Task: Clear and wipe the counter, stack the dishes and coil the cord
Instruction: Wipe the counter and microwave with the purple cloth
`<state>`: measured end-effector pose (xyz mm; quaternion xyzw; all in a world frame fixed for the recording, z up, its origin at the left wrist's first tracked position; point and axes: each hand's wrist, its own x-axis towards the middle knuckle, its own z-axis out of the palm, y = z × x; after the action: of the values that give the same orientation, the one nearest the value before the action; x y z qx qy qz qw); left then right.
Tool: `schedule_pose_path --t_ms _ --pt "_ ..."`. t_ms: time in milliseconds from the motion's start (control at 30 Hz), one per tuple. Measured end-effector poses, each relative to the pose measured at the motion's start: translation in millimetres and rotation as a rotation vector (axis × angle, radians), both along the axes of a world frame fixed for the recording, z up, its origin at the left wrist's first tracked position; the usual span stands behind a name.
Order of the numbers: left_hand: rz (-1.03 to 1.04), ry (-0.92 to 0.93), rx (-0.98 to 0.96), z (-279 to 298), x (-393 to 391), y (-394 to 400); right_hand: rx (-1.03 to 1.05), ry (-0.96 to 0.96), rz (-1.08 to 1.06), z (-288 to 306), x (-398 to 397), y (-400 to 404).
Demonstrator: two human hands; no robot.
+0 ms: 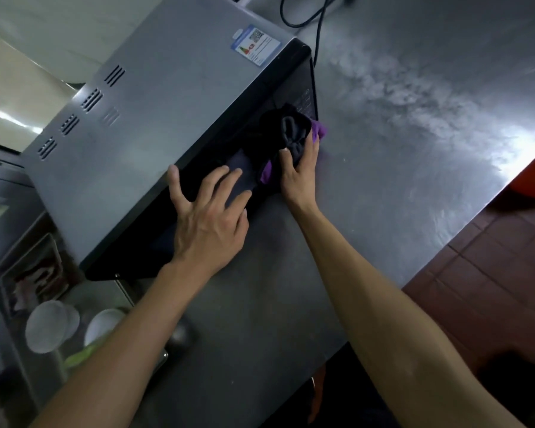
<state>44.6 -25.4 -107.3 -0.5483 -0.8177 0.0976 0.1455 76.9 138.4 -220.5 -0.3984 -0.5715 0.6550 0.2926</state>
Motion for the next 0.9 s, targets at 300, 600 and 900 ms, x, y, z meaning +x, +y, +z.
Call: schedule_pose_path --t_ms 300,600,900 --pt "0.044 -0.107 0.023 -10.1 11.6 -44.0 0.093 -0.011 0.045 1.2 6.4 -49.4" --pt "0.212 -0.595 0.383 -62.5 25.9 -125.5 0.187 -0.142 0.217 1.1 33.8 -116.3" --pt "0.522 -1.008 0.514 -112.0 73.8 -173.0 0.420 -0.365 0.485 -26.9 74.8 -171.1"
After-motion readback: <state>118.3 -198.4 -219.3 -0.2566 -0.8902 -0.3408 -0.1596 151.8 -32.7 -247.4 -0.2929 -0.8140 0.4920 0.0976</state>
